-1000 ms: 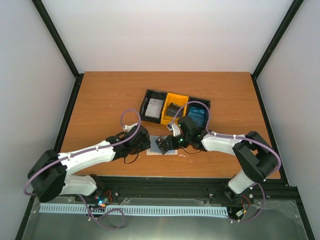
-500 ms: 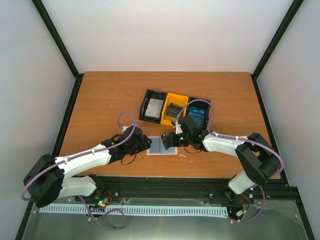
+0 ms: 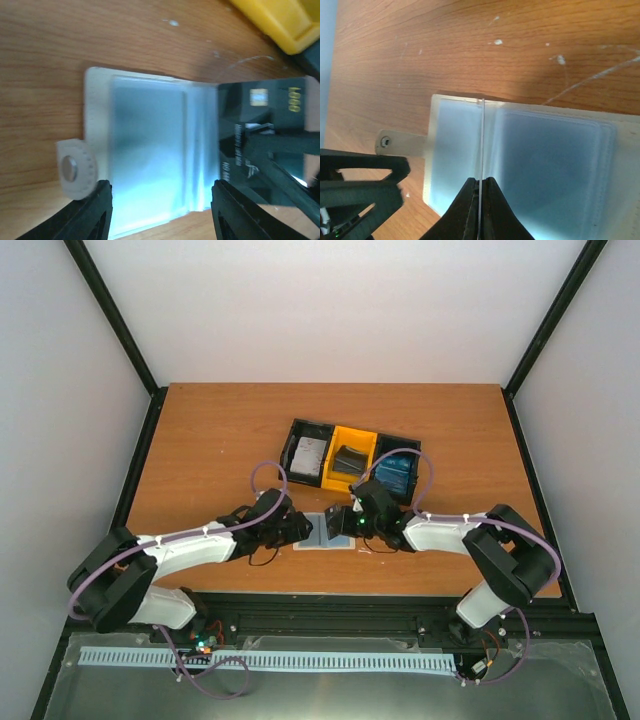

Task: Put the credit cards into the card holder
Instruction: Turn over the card slot in the card holder, then insert the credit card into the card holder.

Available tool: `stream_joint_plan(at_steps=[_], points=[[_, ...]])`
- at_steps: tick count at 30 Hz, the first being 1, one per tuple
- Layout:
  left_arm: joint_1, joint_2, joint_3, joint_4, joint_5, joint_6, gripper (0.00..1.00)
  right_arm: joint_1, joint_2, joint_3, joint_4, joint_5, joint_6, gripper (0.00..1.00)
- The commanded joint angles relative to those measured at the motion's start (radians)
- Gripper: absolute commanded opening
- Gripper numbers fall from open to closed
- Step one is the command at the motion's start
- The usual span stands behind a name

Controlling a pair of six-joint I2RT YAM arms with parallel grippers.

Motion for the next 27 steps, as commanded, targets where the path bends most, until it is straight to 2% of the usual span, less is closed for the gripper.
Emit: stream_joint_plan(at_steps=[1,6,14,17,21,24,27], points=[[0.010,-0.037,-0.029,0.157,0.078,0.102,0.55,0.008,-0.024,-0.031,0.057,0.070,0.019,0.03],[0.022,-0.029,-0.003,0.099,-0.025,0.084,0.55,0.008,-0.040,-0.021,0.014,0.131,0.013,0.03],[0.025,-0.020,0.022,0.025,-0.050,0.063,0.56,0.008,-0.079,-0.042,0.073,0.140,0.037,0.03],[0.026,-0.105,-0.001,0.066,-0.033,0.077,0.56,0.008,-0.127,-0.062,0.136,0.071,0.008,0.03],[0.051,-0.279,-0.060,0.209,0.124,0.087,0.67,0.008,-0.223,-0.066,0.183,-0.072,-0.053,0.03],[0.055,-0.345,-0.079,0.255,0.216,0.070,0.73,0.008,-0.320,-0.110,0.282,-0.184,-0.029,0.03],[0.056,-0.410,-0.118,0.321,0.258,0.028,0.74,0.009,-0.367,-0.118,0.340,-0.292,0.008,0.03]])
